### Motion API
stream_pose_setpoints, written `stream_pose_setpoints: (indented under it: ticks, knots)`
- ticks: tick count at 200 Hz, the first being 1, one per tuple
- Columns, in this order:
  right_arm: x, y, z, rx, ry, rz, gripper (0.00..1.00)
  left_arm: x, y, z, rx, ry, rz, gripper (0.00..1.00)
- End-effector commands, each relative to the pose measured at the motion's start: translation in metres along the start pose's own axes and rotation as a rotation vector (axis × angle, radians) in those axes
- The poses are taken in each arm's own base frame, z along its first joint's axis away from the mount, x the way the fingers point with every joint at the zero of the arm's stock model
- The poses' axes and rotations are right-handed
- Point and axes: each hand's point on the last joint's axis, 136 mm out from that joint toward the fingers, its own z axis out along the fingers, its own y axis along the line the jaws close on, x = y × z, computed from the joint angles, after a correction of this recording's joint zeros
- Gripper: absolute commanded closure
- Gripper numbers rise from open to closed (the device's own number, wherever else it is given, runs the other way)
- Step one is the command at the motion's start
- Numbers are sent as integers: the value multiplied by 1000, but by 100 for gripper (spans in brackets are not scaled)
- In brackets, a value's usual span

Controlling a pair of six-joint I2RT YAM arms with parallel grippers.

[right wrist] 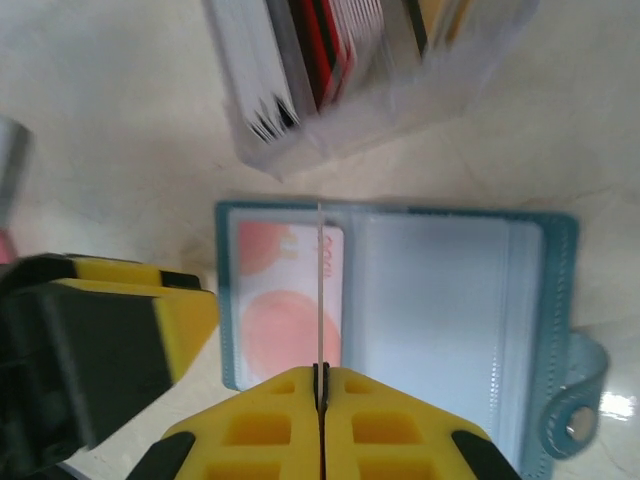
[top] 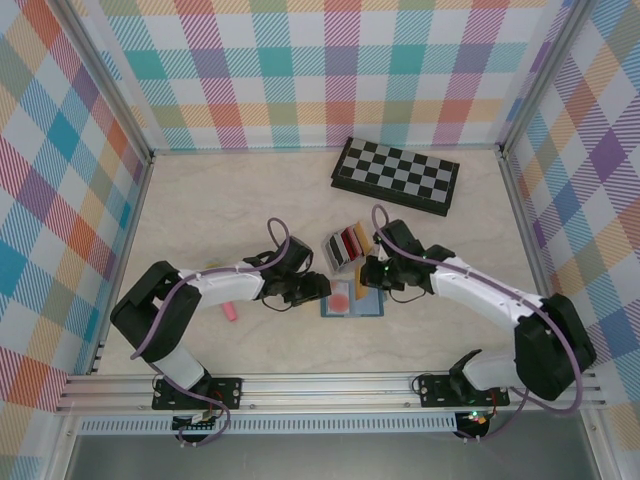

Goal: Put the credit cards into the card holder

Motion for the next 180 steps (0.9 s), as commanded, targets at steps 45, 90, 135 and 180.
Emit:
stream_pose_setpoints:
  ticks: [45,90,135,180]
  knots:
    - [14,2,35,-109,46,48,93,7,-5,14,21,48,8,51]
    - [23,-6,50,-117,63,83,93,11,2,22,1,70,-1,60]
    - [30,-5,59,-170,83,118,93,17,11,29,-34,90,-5,76]
    - [27,2,56,-214,74,129,95,21,22,31,-78,96,-8,80]
